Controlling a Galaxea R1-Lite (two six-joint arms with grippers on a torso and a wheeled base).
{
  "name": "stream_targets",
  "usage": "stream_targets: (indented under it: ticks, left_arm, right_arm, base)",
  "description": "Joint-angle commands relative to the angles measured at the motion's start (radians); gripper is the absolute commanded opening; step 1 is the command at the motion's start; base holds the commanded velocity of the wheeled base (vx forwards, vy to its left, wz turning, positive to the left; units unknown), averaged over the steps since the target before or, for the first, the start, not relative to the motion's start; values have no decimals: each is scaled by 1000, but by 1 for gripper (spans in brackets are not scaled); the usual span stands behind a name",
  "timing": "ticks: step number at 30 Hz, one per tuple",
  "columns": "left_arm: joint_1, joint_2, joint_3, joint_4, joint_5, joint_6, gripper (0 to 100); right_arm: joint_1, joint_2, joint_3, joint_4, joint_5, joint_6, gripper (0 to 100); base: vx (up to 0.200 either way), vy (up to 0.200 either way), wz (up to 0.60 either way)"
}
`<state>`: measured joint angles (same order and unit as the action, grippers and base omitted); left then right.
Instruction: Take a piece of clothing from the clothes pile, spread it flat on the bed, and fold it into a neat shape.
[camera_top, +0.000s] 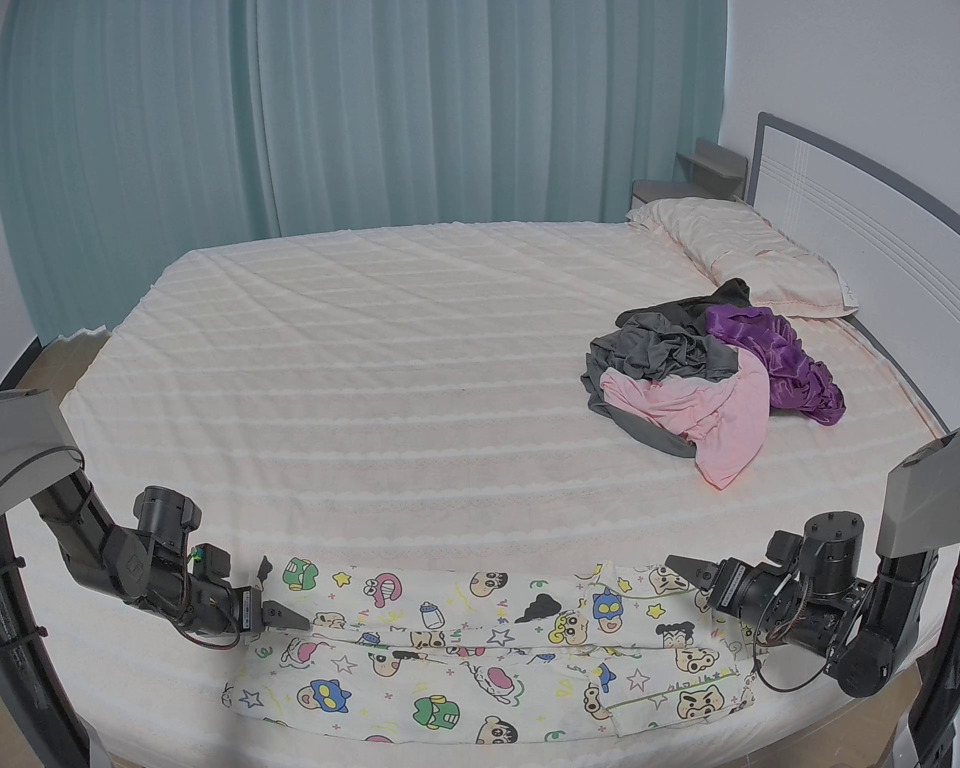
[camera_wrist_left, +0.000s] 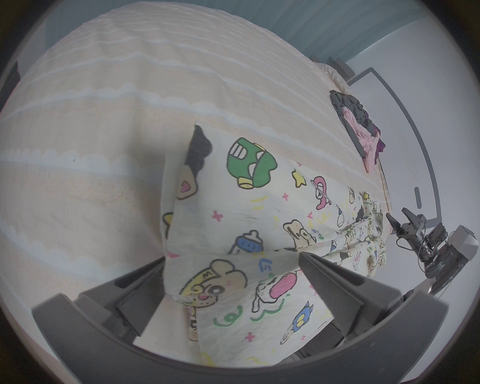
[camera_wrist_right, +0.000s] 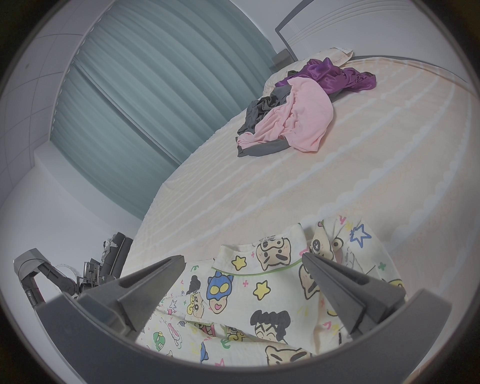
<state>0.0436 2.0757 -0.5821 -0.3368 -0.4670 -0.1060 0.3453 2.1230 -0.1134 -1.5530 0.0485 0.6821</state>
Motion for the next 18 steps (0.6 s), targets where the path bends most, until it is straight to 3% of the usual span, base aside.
stream_targets:
  ticks: [1,18]
  left_arm:
    - [-10,4,-2,2,-7,-3,0]
    - [13,-144,42,25,8,-1,0]
  right_arm:
    - [0,3,0,-6,1,0,100]
    - [-14,-5,0,-6,1,2,100]
  base:
    - [0,0,0]
    - [0,0,0]
